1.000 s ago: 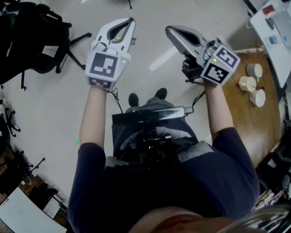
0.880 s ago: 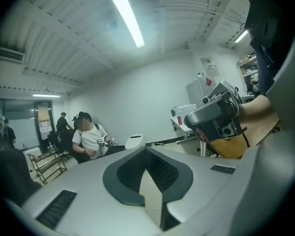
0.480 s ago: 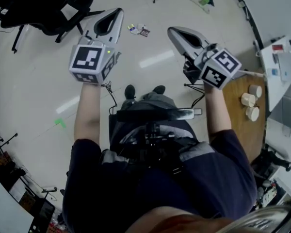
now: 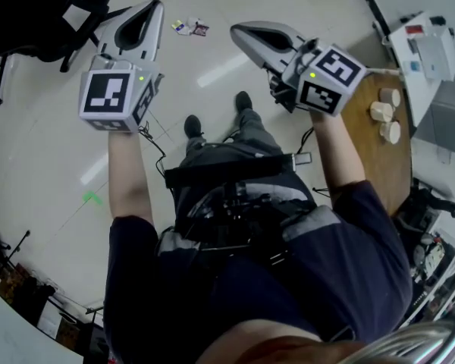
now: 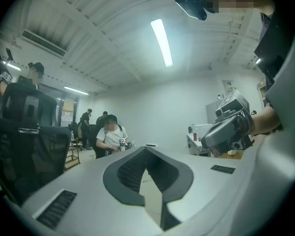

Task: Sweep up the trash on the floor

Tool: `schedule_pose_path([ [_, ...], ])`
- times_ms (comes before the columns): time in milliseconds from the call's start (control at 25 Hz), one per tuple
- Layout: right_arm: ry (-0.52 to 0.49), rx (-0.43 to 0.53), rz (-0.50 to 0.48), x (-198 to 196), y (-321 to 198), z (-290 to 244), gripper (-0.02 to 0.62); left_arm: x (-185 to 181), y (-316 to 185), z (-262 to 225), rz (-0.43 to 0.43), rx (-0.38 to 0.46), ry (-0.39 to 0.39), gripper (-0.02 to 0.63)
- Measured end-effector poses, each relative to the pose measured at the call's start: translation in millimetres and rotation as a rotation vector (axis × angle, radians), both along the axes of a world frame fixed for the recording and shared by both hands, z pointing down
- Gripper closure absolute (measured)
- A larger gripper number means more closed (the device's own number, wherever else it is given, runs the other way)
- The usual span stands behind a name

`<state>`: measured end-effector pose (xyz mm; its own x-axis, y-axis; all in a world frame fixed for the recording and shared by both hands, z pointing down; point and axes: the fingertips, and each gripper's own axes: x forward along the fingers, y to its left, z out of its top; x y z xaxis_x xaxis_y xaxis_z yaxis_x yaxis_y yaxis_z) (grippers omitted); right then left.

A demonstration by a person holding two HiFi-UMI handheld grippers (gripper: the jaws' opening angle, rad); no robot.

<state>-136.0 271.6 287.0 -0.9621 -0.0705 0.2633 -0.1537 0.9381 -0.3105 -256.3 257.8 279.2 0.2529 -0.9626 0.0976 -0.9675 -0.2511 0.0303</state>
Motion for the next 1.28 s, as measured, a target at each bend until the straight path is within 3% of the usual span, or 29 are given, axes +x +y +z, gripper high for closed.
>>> schedule_pose_path([
  [200, -0.045, 0.004, -0.056, 9, 10, -16, 0.589, 33, 24, -6, 0.0, -0.006, -0.082, 0.601],
  [360, -0.079, 0.002, -0.124, 39, 14, -9, 0.589, 62, 34, -2, -0.053, -0.037, -0.111, 0.601],
  [520, -0.145, -0.051, -0.162, 98, 3, -7, 0.589, 122, 30, -2, -0.104, -0.062, -0.172, 0.601],
  [760, -0.19, -0.117, -0.309, 212, -2, 2, 0.589, 239, 31, -13, -0.252, -0.055, -0.196, 0.601],
  [880, -0.201, -0.13, -0.344, 246, -1, -1, 0.589, 282, 36, -12, -0.286, -0.08, -0.2, 0.601],
  [1080, -0.214, -0.146, -0.395, 268, 9, -2, 0.589, 300, 61, -19, -0.35, -0.117, -0.213, 0.601],
  [1280, -0.22, -0.134, -0.384, 273, 6, -10, 0.589, 303, 82, -20, -0.38, -0.128, -0.24, 0.601],
])
